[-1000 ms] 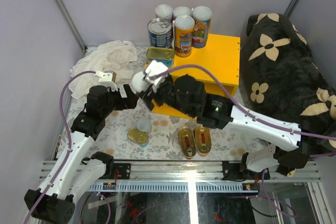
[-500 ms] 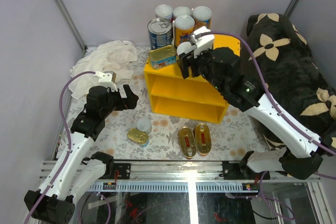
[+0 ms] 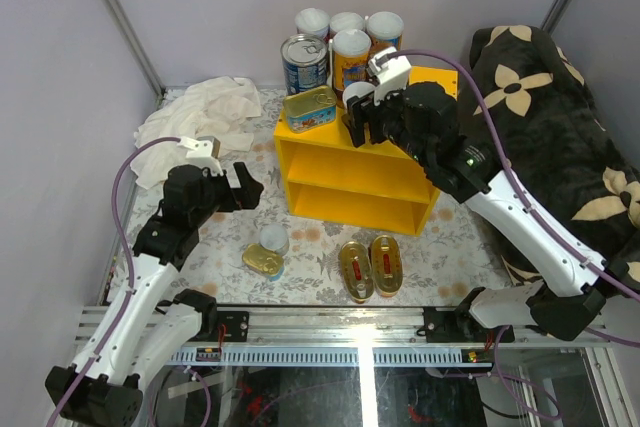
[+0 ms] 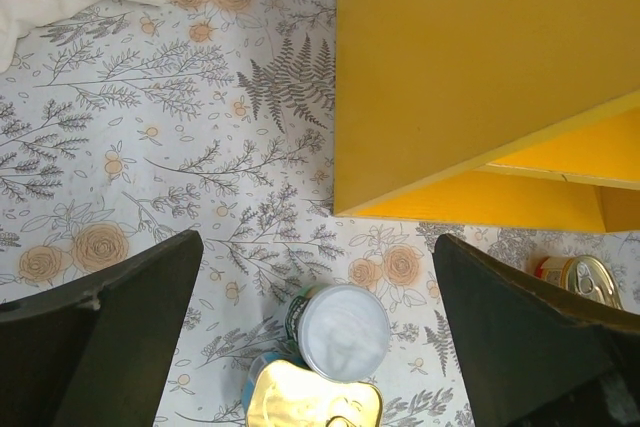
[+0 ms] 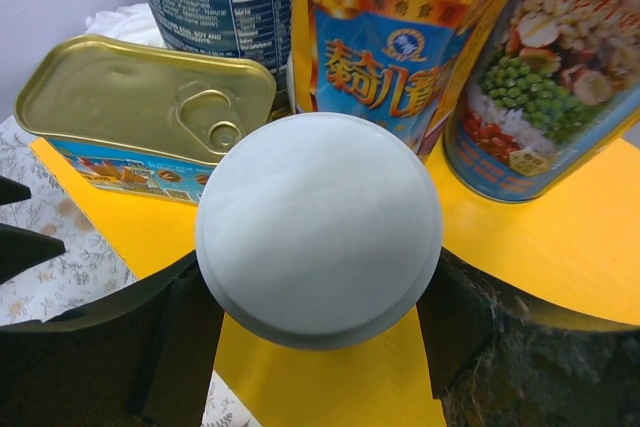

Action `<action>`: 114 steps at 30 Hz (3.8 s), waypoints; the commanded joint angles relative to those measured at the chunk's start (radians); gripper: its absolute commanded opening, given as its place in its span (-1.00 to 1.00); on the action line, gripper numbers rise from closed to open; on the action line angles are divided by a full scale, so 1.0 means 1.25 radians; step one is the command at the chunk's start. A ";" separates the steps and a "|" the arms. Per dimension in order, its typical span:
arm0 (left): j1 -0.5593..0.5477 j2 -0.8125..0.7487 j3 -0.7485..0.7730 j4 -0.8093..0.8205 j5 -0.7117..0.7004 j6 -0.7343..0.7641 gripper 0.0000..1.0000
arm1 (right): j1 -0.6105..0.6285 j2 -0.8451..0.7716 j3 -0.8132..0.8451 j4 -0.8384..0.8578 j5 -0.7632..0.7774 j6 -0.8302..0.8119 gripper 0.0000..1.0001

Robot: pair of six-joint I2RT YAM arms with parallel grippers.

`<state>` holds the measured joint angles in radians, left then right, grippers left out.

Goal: Place and organize the canned foods onto the counter
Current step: Place the canned food on the counter, then adjust the canned food at the center of the board.

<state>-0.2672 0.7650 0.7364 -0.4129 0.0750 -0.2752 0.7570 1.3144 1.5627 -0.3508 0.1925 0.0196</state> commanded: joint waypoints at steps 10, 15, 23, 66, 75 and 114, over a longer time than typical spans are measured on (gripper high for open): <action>0.004 -0.132 0.077 0.179 0.250 0.012 0.81 | -0.007 0.029 0.011 0.055 -0.056 0.013 0.37; 0.004 -0.086 0.137 0.235 0.193 -0.011 0.76 | -0.007 0.010 -0.003 0.050 -0.057 0.013 0.83; -0.033 -0.006 0.176 0.350 0.231 -0.062 0.71 | -0.007 -0.028 -0.027 0.045 -0.046 0.017 0.99; -0.287 0.173 0.287 0.296 -0.258 -0.002 0.36 | -0.009 -0.116 -0.135 0.068 -0.057 0.019 0.99; -0.287 0.191 0.313 0.263 -0.299 -0.001 0.35 | -0.009 -0.137 -0.156 0.104 -0.104 0.018 0.63; -0.163 -0.001 0.184 0.004 -0.355 0.000 0.62 | 0.036 -0.213 -0.384 0.217 -0.556 0.011 0.97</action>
<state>-0.5365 0.7734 1.0336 -0.2966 -0.4232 -0.2611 0.7544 1.0103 1.1706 -0.1936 -0.4389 0.0338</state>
